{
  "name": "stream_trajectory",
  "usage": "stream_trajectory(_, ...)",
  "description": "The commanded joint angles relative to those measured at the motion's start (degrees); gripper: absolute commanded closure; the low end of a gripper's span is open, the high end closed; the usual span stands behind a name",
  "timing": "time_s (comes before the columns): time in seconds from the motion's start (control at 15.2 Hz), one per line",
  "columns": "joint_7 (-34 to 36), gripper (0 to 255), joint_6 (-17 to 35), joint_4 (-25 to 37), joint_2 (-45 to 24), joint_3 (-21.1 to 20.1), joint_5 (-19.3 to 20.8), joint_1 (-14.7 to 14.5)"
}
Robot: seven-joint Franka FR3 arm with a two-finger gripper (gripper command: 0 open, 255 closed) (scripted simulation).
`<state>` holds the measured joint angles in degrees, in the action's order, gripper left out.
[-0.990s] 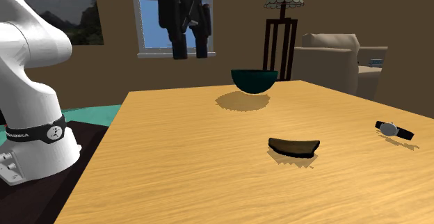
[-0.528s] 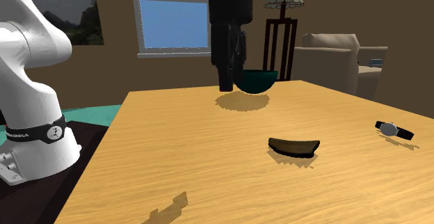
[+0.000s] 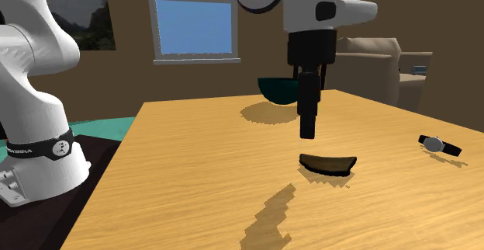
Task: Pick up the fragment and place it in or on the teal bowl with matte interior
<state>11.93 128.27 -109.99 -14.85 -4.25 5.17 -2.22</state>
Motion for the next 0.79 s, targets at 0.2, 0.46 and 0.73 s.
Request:
stream_trajectory(0.2, 1.02, 0, 0.98, 8.39, -9.36, 0.19, 0.40, -0.51)
stream_trajectory(0.46, 1.18, 0, 3.29, 7.90, -11.19, 0.34, 0.65, -0.52)
stream_trajectory(0.73, 1.28, 0, 4.74, 7.69, -12.43, 0.44, 0.82, -0.54)
